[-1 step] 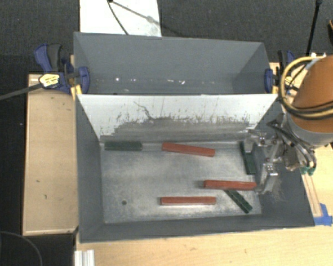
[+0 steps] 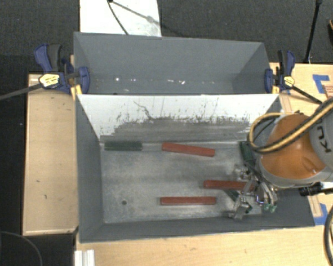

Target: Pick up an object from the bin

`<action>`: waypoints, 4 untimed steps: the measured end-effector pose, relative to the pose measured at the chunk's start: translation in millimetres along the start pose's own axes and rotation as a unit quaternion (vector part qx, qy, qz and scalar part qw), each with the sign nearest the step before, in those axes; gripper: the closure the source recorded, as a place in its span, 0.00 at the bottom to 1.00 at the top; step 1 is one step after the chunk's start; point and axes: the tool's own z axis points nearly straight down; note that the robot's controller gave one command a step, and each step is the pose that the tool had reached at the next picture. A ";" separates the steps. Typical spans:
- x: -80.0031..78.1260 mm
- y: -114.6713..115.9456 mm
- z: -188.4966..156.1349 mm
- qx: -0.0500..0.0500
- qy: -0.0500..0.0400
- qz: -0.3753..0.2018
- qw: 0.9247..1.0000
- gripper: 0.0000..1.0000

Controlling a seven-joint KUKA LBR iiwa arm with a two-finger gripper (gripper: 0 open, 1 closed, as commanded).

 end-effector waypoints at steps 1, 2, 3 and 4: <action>-11.2 8.0 -33.3 0.000 -0.001 0.031 1.000 0.00; -18.9 -7.3 -40.2 0.000 -0.001 0.086 0.996 0.00; -8.5 -2.6 0.2 0.001 0.003 0.096 0.995 0.00; -8.9 -2.7 -0.1 0.001 0.002 0.094 0.996 0.00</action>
Offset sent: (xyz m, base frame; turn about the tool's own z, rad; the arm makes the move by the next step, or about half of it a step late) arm 0.0109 0.0050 0.0318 0.0631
